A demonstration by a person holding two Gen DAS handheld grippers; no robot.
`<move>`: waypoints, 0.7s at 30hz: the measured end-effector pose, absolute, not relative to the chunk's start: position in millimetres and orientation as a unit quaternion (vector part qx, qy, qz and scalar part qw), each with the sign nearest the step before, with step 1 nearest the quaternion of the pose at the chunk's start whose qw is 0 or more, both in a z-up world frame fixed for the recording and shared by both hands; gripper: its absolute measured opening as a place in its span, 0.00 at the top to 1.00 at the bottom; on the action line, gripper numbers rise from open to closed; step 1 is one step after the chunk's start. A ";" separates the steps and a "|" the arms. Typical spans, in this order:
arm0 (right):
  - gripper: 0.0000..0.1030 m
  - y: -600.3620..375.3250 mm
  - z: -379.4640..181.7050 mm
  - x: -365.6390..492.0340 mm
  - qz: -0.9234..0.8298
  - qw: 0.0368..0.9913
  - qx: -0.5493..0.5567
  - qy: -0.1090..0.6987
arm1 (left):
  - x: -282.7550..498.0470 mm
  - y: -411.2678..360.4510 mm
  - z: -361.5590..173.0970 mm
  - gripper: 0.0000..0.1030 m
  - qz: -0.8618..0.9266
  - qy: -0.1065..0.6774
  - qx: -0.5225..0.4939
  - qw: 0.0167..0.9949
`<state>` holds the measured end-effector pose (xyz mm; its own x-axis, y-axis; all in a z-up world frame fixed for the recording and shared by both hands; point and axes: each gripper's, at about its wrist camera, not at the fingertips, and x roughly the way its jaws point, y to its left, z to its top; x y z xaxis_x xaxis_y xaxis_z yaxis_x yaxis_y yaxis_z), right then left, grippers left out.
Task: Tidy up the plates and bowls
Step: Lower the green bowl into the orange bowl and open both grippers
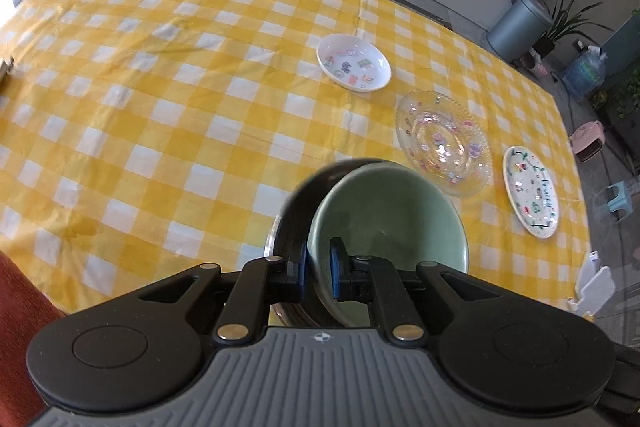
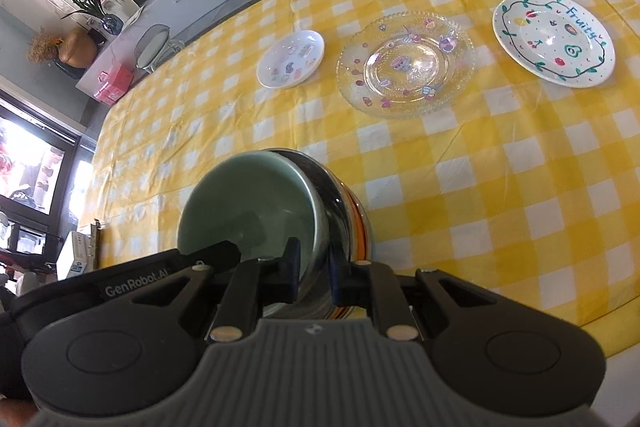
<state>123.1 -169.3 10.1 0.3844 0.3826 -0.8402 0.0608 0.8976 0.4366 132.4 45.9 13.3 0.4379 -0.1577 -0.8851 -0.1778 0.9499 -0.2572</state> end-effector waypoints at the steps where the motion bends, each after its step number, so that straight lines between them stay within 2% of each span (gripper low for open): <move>1: 0.86 -167.4 9.7 123.7 0.096 0.809 0.196 0.545 | 133.0 46.2 14.4 0.88 0.008 0.529 -0.153 0.835; 9: 0.87 -160.0 10.6 126.2 0.091 0.819 0.166 0.541 | 135.4 46.6 20.2 0.88 0.009 0.520 -0.138 0.843; 21: 0.82 -162.0 30.9 120.1 0.087 0.847 0.139 0.506 | 133.1 46.8 25.7 0.88 -0.001 0.511 -0.152 0.846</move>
<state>120.1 -162.0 30.9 0.4727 0.2886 -0.8326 -0.0070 0.9461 0.3239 133.1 46.8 25.7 0.4778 -0.1571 -0.8643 -0.1529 0.9540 -0.2579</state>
